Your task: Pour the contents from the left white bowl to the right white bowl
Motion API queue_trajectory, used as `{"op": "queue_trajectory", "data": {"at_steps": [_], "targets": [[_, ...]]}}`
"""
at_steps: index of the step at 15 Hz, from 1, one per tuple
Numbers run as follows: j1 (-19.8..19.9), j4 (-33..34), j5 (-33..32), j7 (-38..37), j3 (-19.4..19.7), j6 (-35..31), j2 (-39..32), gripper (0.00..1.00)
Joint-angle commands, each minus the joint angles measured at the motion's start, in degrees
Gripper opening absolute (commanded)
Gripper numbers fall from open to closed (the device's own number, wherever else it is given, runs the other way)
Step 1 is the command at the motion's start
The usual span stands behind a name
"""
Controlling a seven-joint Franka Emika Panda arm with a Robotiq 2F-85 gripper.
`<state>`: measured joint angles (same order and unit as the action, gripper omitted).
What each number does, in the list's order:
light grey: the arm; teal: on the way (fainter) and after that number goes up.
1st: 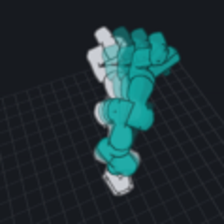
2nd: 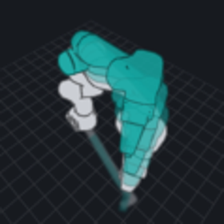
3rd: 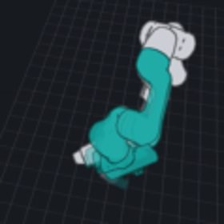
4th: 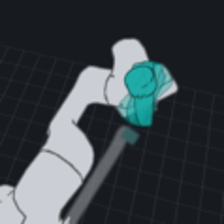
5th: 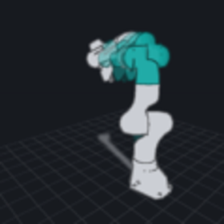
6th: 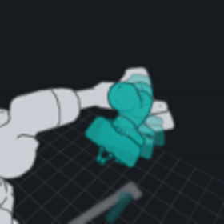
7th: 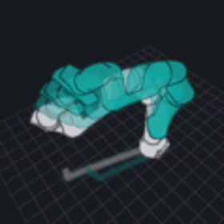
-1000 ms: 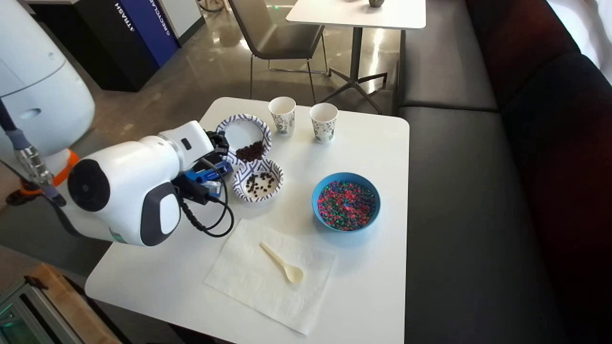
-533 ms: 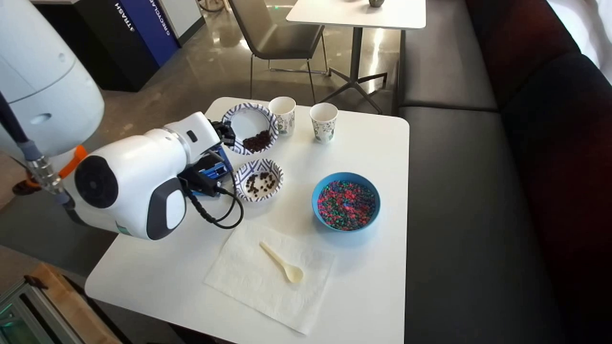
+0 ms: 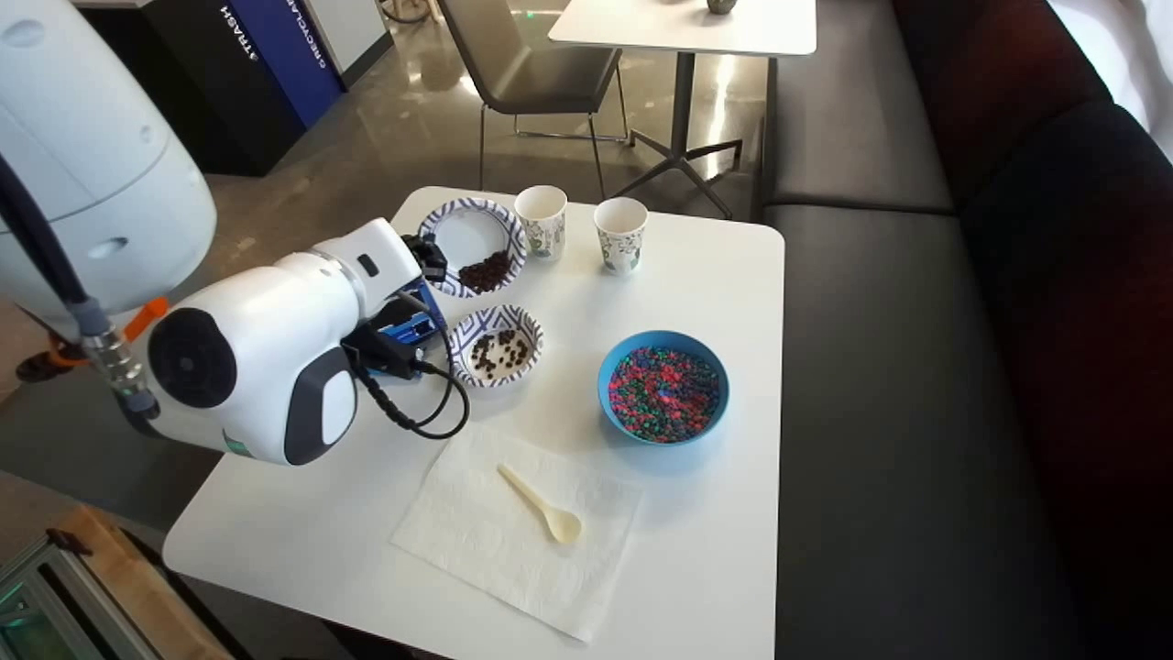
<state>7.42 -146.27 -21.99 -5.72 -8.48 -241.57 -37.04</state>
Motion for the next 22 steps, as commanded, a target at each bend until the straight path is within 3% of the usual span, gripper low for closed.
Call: {"op": "queue_trajectory", "data": {"at_steps": [1, 10, 18, 22], "targets": [[-1.1, 0.0, 0.0, -0.7, 0.9, -0.1, 0.2, 0.03], [9.7, 1.4, -2.0, 2.4, -8.9, -0.6, -3.1, 0.01], [28.0, 0.2, -7.3, 11.9, -22.6, -0.8, -10.4, 0.01], [33.8, -1.5, -10.3, 17.2, -25.1, -0.8, -15.5, 0.01]]}}
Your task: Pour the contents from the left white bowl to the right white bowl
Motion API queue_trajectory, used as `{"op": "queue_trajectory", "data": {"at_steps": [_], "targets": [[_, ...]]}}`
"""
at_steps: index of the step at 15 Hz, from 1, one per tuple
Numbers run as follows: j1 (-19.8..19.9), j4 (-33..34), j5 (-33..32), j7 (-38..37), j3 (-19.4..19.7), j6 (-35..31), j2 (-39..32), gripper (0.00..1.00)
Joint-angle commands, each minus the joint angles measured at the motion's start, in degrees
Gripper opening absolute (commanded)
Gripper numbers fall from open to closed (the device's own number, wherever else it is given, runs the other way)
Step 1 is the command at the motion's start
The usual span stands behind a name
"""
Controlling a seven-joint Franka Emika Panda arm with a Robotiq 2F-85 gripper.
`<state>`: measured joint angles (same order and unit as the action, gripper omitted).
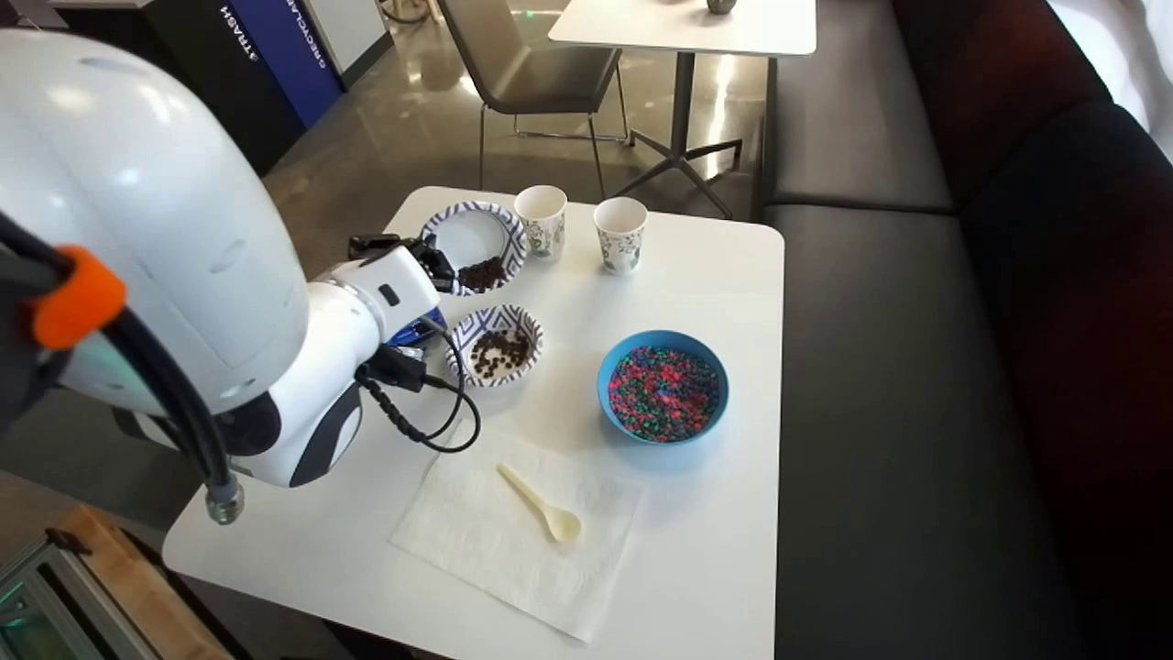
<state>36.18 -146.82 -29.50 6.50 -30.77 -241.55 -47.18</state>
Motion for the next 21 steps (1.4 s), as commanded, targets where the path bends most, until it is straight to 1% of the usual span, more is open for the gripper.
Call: {"op": "queue_trajectory", "data": {"at_steps": [1, 5, 10, 18, 21], "targets": [[5.9, -1.4, -3.6, 6.4, -3.0, -0.8, -6.5, 0.01], [8.7, -2.1, -6.6, 11.2, -3.1, -0.8, -10.6, 0.01], [11.0, -1.8, -9.8, 15.8, -2.5, -0.8, -14.6, 0.01], [19.6, -2.5, -17.1, 23.4, -4.0, -0.8, -19.3, 0.01], [21.2, -2.7, -19.1, 25.0, -3.8, -0.8, -20.5, 0.01]]}}
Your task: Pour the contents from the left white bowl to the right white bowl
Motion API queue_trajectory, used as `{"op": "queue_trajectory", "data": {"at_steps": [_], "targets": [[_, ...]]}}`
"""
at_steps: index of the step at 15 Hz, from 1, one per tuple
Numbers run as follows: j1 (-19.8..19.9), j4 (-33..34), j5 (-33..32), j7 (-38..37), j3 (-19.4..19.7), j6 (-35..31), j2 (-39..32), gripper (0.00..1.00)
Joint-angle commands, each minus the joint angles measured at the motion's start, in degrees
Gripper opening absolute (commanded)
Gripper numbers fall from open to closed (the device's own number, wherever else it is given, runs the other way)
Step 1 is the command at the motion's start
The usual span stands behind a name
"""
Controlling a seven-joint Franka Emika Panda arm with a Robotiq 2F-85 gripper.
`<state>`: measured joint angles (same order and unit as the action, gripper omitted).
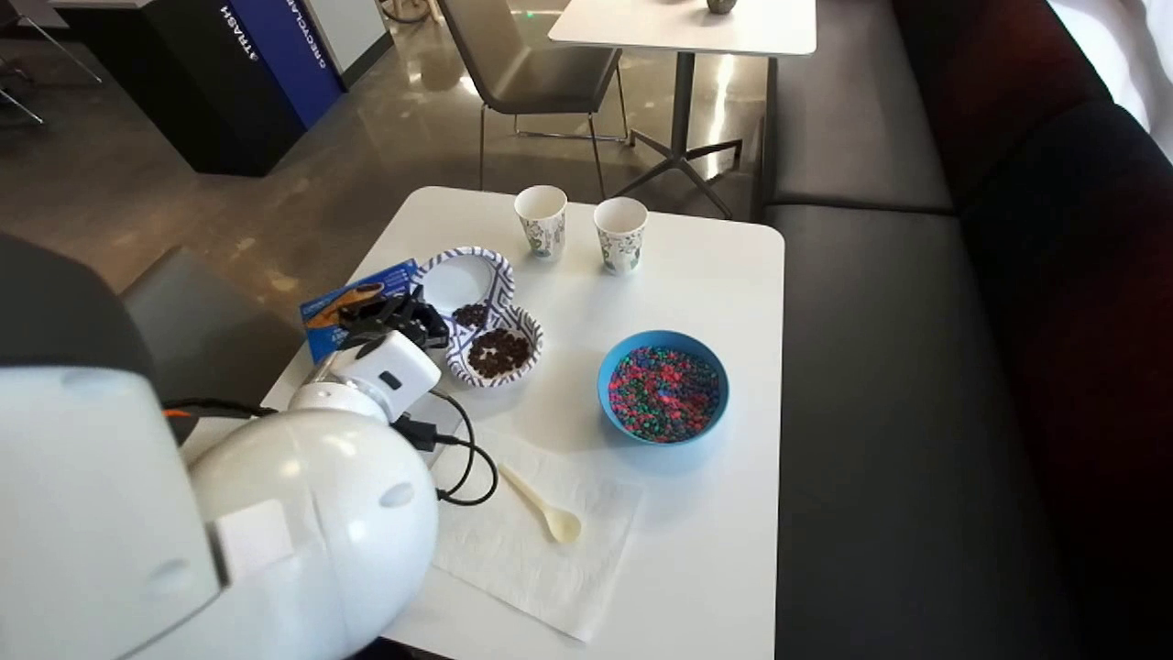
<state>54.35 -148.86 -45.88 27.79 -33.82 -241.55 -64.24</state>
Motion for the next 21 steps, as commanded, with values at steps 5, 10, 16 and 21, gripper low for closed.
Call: {"op": "queue_trajectory", "data": {"at_steps": [5, 10, 16, 21], "targets": [[4.2, 0.0, -8.2, 6.9, 0.2, -0.8, -5.5, 0.01], [5.8, 0.5, -10.7, 11.1, 0.8, -0.8, -7.3, 0.01], [7.4, 1.4, -11.0, 17.9, 0.6, -0.8, -9.7, 0.01], [9.5, 2.7, -17.3, 21.5, 0.3, -0.8, -12.8, 0.01]]}}
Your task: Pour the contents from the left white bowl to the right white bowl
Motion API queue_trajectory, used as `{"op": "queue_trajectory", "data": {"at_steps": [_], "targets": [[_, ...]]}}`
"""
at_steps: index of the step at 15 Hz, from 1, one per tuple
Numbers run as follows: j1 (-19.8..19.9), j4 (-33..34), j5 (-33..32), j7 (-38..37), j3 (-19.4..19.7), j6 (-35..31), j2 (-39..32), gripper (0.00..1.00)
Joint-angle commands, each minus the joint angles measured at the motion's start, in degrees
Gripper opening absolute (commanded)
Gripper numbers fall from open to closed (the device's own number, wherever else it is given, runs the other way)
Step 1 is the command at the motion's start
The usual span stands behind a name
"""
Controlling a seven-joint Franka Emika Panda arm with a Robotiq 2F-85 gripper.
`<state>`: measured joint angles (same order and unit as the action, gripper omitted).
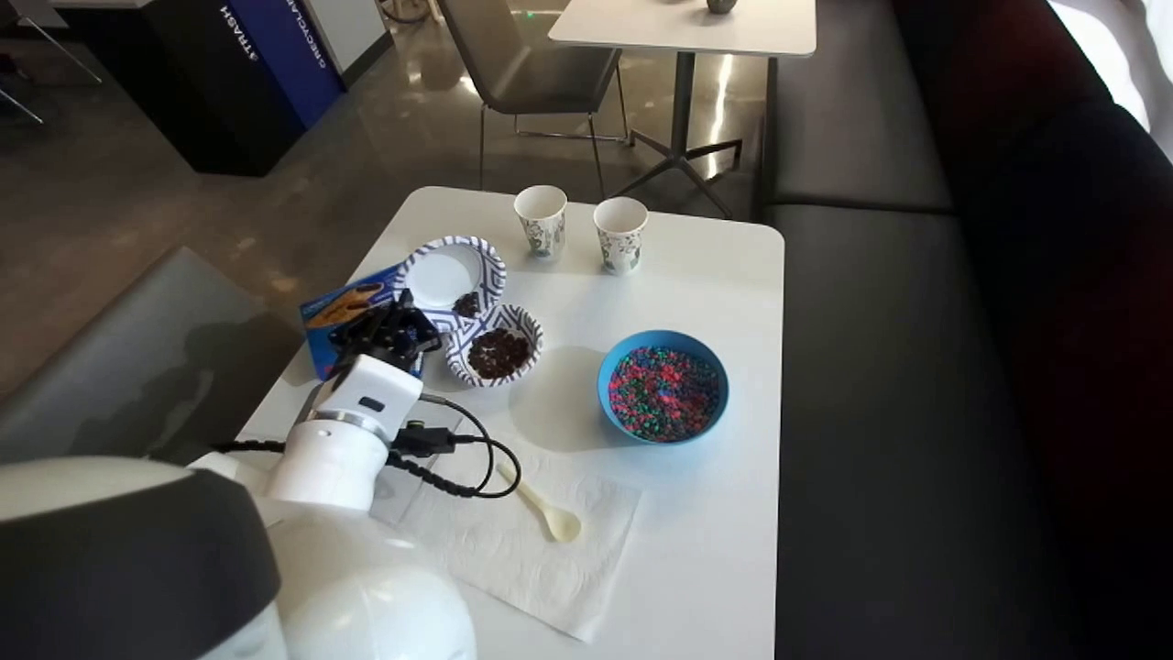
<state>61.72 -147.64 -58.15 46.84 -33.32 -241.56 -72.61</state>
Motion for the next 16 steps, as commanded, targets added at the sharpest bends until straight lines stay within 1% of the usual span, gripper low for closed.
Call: {"op": "queue_trajectory", "data": {"at_steps": [1, 7, 16], "targets": [[2.4, 1.6, -5.9, 2.5, -0.2, -0.8, -4.8, 0.01], [4.2, 3.5, -12.2, 1.7, -0.1, -0.8, -7.5, 0.01], [6.7, 5.4, -18.9, -1.9, 0.0, -0.8, -10.9, 0.01]]}}
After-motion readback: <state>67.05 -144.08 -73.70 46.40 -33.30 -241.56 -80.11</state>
